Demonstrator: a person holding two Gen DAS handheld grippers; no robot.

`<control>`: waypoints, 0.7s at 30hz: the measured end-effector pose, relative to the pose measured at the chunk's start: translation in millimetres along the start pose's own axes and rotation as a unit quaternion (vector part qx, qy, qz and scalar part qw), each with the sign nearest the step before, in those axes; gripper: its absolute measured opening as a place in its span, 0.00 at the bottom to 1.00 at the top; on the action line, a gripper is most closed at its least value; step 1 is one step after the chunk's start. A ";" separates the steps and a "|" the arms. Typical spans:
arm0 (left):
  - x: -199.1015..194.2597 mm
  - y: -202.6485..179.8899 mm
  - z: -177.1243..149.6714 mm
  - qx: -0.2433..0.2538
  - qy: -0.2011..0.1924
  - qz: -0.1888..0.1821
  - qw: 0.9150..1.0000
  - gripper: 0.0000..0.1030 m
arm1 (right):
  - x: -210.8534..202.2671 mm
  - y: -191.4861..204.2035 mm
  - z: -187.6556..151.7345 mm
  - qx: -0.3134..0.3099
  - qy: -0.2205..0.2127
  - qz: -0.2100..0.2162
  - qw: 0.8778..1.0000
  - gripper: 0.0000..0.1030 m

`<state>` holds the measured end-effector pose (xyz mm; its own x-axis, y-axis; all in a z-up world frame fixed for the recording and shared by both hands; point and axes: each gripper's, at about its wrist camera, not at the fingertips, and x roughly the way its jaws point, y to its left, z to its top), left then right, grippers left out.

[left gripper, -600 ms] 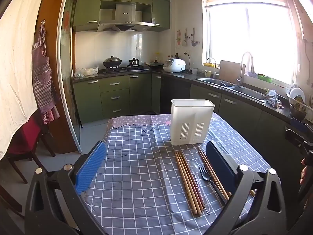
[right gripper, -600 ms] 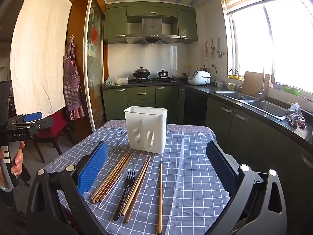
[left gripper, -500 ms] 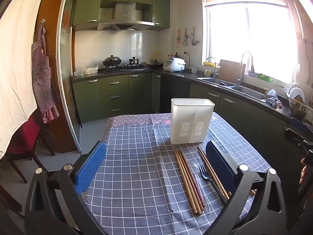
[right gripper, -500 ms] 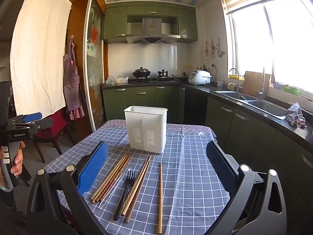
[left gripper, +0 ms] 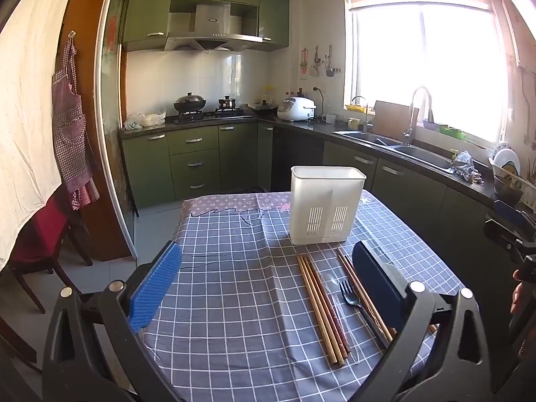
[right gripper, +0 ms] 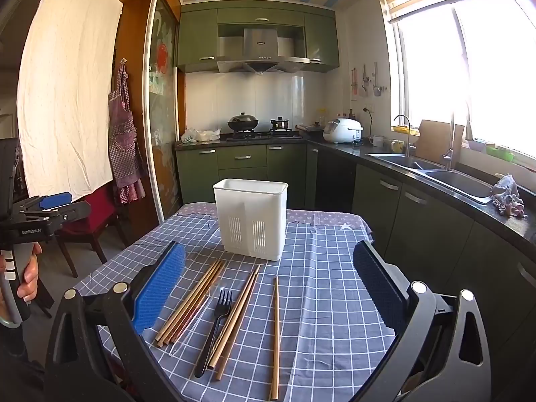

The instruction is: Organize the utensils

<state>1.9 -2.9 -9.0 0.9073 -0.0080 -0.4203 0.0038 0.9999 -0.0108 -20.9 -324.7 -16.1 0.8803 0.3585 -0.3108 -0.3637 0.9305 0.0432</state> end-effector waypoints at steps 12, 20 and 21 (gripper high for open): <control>-0.4 5.2 -2.6 -0.005 0.002 0.001 1.000 0.94 | 12.7 3.4 -10.8 0.004 0.007 0.000 1.000 0.96; -0.1 9.5 -3.7 -0.008 0.008 0.000 1.000 0.94 | 16.6 2.5 -9.7 0.007 0.010 -0.003 1.000 0.96; 0.3 9.5 -3.5 -0.007 0.008 0.001 1.000 0.94 | 16.5 2.1 -9.6 0.007 0.010 -0.003 1.000 0.96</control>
<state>0.7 6.6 -12.4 0.9004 -0.0069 -0.4350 -0.0037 0.9997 -0.0235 -10.1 -317.6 -30.3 0.8763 0.3508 -0.3303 -0.3533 0.9339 0.0547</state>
